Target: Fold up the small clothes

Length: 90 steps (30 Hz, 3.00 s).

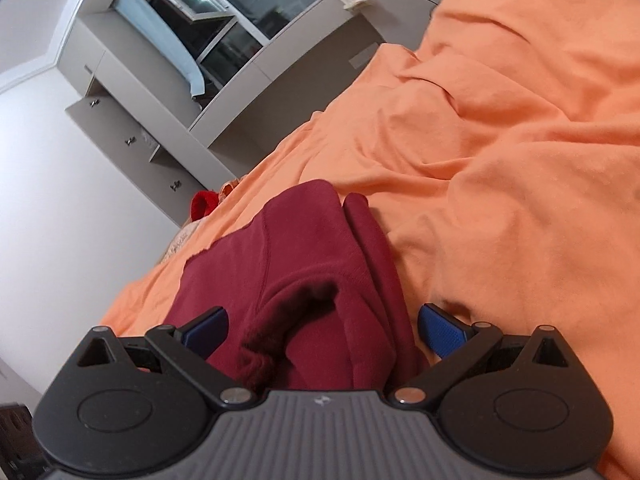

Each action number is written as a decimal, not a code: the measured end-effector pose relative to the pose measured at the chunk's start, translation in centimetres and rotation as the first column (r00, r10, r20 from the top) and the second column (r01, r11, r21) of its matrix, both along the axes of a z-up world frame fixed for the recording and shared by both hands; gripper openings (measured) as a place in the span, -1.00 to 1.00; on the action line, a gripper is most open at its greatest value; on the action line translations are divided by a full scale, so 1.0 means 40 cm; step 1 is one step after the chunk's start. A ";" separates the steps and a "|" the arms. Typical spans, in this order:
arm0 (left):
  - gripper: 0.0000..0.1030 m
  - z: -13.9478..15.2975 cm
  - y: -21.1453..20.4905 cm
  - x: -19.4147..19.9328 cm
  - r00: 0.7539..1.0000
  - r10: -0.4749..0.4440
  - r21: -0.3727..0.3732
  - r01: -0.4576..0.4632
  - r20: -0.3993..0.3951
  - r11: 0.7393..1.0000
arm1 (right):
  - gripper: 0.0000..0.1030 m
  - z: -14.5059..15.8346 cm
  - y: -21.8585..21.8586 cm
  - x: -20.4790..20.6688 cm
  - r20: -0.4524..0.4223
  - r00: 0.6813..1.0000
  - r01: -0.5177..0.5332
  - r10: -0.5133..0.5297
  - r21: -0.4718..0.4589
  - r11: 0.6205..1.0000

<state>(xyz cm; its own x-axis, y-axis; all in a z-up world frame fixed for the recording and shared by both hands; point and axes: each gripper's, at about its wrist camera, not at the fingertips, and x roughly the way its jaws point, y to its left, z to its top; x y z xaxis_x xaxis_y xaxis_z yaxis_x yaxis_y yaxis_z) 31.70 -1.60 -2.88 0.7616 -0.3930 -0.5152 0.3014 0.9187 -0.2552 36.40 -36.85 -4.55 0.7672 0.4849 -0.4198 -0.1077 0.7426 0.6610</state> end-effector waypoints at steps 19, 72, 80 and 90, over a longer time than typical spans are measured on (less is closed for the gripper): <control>0.99 0.000 0.000 0.000 1.000 -0.001 -0.001 0.001 0.000 1.000 | 0.99 -0.005 -0.011 -0.008 0.007 1.000 0.010 -0.010 0.022 1.000; 0.99 -0.027 0.052 0.153 0.991 -0.041 -0.239 0.009 -0.130 0.971 | 0.75 0.000 -0.009 0.042 -0.042 0.995 0.096 -0.093 0.079 0.992; 0.99 -0.025 0.053 0.149 0.990 -0.032 -0.226 -0.001 -0.140 0.974 | 0.78 -0.010 -0.003 0.044 -0.030 0.996 0.089 -0.087 0.059 0.994; 0.99 -0.026 0.044 0.153 0.989 -0.026 -0.209 -0.005 -0.145 0.978 | 0.84 -0.007 0.011 0.041 -0.028 0.996 0.083 -0.082 0.025 0.996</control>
